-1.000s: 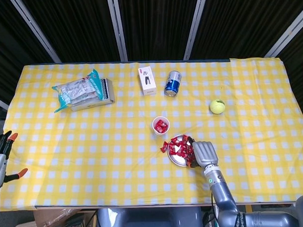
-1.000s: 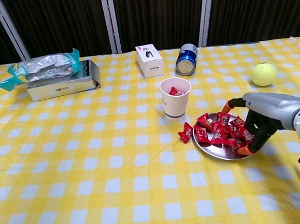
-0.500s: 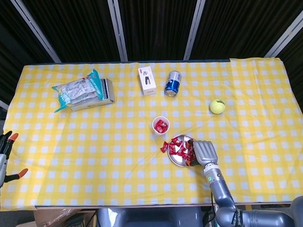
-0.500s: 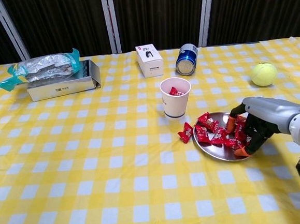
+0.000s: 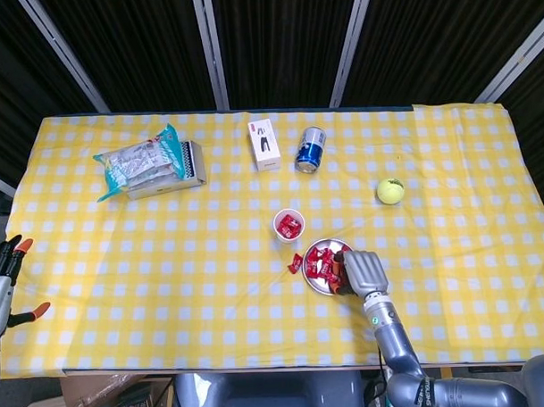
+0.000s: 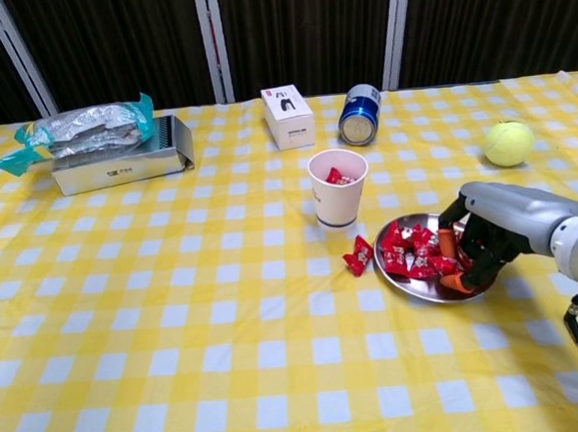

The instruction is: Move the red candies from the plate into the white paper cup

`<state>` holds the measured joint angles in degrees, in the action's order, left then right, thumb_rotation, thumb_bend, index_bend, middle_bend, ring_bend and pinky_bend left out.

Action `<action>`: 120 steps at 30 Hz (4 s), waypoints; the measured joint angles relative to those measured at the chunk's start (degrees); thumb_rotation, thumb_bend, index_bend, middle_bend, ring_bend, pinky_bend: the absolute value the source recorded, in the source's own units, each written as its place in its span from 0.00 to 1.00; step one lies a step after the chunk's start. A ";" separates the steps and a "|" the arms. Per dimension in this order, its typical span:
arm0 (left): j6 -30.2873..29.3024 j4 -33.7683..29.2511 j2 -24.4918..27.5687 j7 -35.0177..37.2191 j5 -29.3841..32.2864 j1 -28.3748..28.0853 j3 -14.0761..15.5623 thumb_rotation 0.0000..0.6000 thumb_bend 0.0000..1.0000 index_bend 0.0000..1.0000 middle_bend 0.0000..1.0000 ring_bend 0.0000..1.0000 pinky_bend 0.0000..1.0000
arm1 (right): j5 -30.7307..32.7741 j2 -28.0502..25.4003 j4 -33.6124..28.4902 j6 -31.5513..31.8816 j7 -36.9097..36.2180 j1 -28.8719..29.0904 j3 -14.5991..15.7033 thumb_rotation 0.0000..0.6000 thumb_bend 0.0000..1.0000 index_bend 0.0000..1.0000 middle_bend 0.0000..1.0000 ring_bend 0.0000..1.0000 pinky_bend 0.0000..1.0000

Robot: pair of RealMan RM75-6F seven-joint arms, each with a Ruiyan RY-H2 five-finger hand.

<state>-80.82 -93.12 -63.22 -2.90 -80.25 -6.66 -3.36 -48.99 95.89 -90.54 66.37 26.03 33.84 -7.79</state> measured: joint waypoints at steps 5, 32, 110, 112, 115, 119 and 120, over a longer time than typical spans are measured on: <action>0.07 0.01 0.03 0.07 0.07 -0.01 -0.02 1.00 0.06 0.00 0.00 0.00 0.00 | -1.78 -0.84 -1.53 0.68 -0.13 -0.08 -0.70 1.00 0.56 0.69 0.86 0.85 0.95; 0.89 -0.04 0.07 -0.22 0.30 -0.49 -0.08 1.00 0.06 0.00 0.00 0.00 0.00 | 5.05 -5.83 -8.00 -1.50 5.31 10.29 -13.57 1.00 0.56 0.69 0.87 0.85 0.95; 0.11 -0.17 0.00 -0.20 0.41 0.02 -0.04 1.00 0.06 0.00 0.00 0.00 0.00 | 0.42 -0.86 -1.75 1.89 5.07 4.26 0.20 1.00 0.19 0.42 0.86 0.85 0.95; 0.24 -0.19 0.06 -0.10 0.44 -0.01 -0.02 1.00 0.06 0.00 0.00 0.00 0.00 | 0.95 -0.29 -0.54 1.09 5.07 4.42 -0.12 1.00 0.19 0.43 0.86 0.85 0.95; 0.46 -0.20 0.17 0.02 0.55 -0.05 0.00 1.00 0.06 0.00 0.00 0.00 0.00 | 1.62 0.40 1.12 0.09 5.01 4.58 -0.50 1.00 0.19 0.44 0.86 0.85 0.95; 0.69 -0.16 0.25 0.13 0.65 -0.11 0.01 1.00 0.06 0.00 0.00 0.00 0.00 | 2.42 1.12 3.12 -1.17 4.68 4.66 -0.95 1.00 0.20 0.50 0.86 0.85 0.95; 0.75 -0.16 0.26 0.13 0.65 -0.13 0.02 1.00 0.06 0.00 0.00 0.00 0.00 | 2.57 1.27 3.55 -1.46 4.59 4.66 -1.04 1.00 0.20 0.51 0.86 0.85 0.95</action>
<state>-80.07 -93.29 -62.95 -2.77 -79.60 -6.79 -3.33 -46.41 97.16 -86.99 64.91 30.62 38.50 -8.83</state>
